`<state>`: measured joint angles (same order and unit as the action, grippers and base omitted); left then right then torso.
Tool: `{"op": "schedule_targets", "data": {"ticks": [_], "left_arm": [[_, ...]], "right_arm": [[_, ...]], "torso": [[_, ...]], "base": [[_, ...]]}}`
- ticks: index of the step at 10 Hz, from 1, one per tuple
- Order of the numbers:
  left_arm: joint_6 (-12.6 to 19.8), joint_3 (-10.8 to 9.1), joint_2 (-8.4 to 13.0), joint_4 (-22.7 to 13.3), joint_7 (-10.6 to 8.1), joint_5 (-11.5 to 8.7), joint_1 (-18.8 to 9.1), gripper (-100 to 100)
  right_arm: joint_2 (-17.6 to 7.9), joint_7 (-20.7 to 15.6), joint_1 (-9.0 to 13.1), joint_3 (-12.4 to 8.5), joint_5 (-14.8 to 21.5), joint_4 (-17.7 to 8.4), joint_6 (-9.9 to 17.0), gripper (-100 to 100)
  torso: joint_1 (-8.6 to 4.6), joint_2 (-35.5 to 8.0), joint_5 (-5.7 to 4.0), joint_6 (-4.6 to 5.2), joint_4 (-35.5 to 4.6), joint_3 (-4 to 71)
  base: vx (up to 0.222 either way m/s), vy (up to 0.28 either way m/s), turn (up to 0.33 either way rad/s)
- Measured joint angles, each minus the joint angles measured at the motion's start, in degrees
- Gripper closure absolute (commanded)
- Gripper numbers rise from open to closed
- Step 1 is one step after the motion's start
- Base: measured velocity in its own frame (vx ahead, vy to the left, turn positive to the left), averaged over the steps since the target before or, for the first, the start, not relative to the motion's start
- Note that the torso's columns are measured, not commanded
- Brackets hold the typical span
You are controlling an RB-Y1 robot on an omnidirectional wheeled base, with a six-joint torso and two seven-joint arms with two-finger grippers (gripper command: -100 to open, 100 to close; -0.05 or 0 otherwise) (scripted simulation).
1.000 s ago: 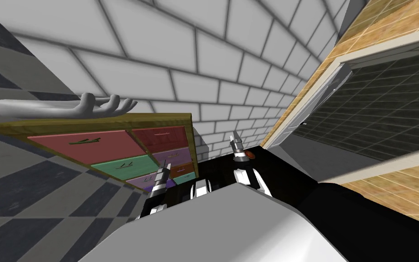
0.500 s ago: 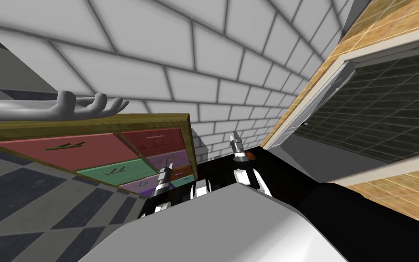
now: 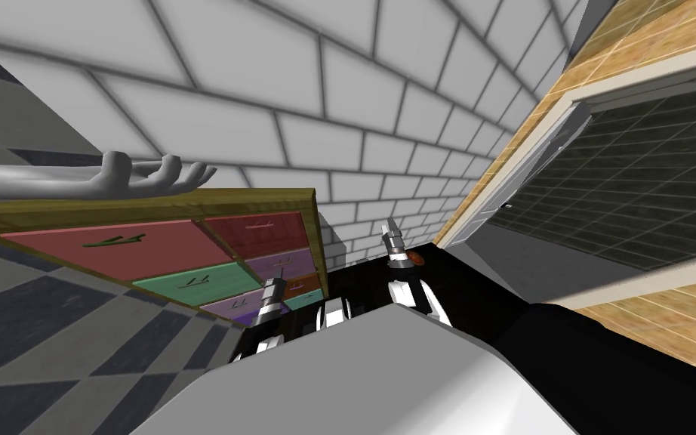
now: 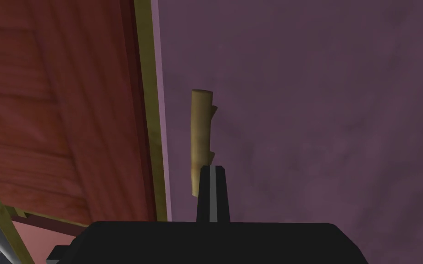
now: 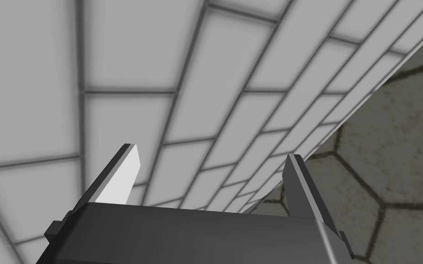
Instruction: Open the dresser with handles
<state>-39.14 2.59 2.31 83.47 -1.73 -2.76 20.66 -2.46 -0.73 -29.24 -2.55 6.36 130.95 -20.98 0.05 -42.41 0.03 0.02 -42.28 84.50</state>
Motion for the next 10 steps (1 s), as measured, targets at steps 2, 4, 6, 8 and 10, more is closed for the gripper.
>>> {"op": "schedule_targets", "data": {"ticks": [2,4,6,8,10], "left_arm": [[0.73,0.29,0.21,1.47,-0.15,0.05,0.9,100],[1.15,0.45,0.34,2.25,-0.25,0.07,1.41,-100],[1.3,0.44,2.51,2.52,-0.25,0.04,1.42,-100],[1.5,0.44,4.43,2.92,-0.2,0.0,1.43,-100],[3.07,0.16,4.95,3.85,-0.29,-0.36,0.94,-100]], "right_arm": [[0.0,0.0,0.01,0.0,0.0,0.0,0.0,0],[0.0,0.0,-0.01,0.0,0.0,0.0,0.0,0],[0.0,0.0,-0.02,0.0,0.0,0.0,0.0,0],[0.0,0.0,-0.03,0.0,0.0,0.0,0.0,0],[-0.01,0.0,-0.04,-0.01,0.0,0.01,-0.01,0]], "torso": [[-0.08,-0.05,-0.04,-0.01,-0.06,-0.05],[-0.02,0.42,-0.03,-0.01,0.07,0.23],[0.0,0.44,-0.02,-0.02,0.09,0.27],[-0.05,0.2,-0.03,-0.02,0.02,0.11],[-0.03,0.4,-0.03,-0.02,0.07,0.23]], "base": [[-0.173,-0.021,0.013],[-0.045,-0.007,0.0],[0.021,0.002,0.001],[0.088,0.0,-0.005],[0.164,0.005,-0.005]]}}
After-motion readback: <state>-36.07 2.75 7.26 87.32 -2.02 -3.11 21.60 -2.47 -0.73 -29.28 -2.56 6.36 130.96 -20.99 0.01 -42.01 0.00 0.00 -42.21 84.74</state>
